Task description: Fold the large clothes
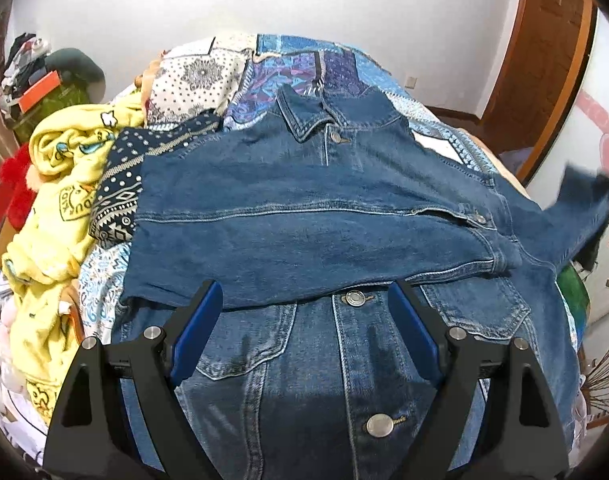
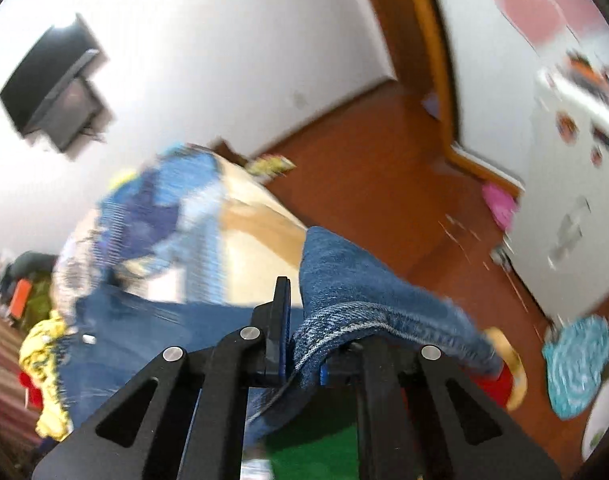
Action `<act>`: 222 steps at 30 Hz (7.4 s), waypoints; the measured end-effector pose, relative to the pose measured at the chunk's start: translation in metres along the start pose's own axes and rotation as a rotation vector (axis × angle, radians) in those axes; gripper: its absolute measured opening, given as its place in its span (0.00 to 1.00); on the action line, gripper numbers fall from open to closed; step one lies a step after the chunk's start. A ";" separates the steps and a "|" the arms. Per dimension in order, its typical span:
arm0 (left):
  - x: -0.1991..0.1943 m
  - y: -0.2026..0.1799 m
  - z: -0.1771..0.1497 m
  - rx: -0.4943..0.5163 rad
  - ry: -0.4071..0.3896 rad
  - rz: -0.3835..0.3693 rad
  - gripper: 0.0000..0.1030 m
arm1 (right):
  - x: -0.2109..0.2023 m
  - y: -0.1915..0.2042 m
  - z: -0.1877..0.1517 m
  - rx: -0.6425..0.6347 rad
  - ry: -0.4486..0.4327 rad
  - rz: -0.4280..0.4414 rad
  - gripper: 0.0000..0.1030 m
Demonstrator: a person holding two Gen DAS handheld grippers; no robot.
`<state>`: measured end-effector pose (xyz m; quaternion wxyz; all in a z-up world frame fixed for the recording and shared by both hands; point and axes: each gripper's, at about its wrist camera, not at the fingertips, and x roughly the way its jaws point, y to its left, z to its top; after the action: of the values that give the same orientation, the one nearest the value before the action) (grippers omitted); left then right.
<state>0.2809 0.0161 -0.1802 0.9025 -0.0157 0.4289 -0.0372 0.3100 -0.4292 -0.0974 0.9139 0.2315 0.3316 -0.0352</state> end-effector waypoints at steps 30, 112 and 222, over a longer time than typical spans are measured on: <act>-0.038 0.042 -0.012 -0.051 -0.065 0.047 0.86 | 0.109 0.250 -0.198 -0.549 0.601 0.312 0.24; 0.058 0.173 0.021 -0.189 0.118 0.067 0.59 | 0.119 0.138 -0.137 -0.477 0.484 -0.003 0.95; -0.023 0.144 -0.142 -0.534 0.146 -0.020 0.71 | 0.007 0.081 -0.186 -0.294 0.435 0.110 0.99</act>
<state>0.1640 0.1620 -0.2602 0.8328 -0.2543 0.4871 0.0673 0.2237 -0.2733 -0.1942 0.8455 0.1161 0.5086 0.1139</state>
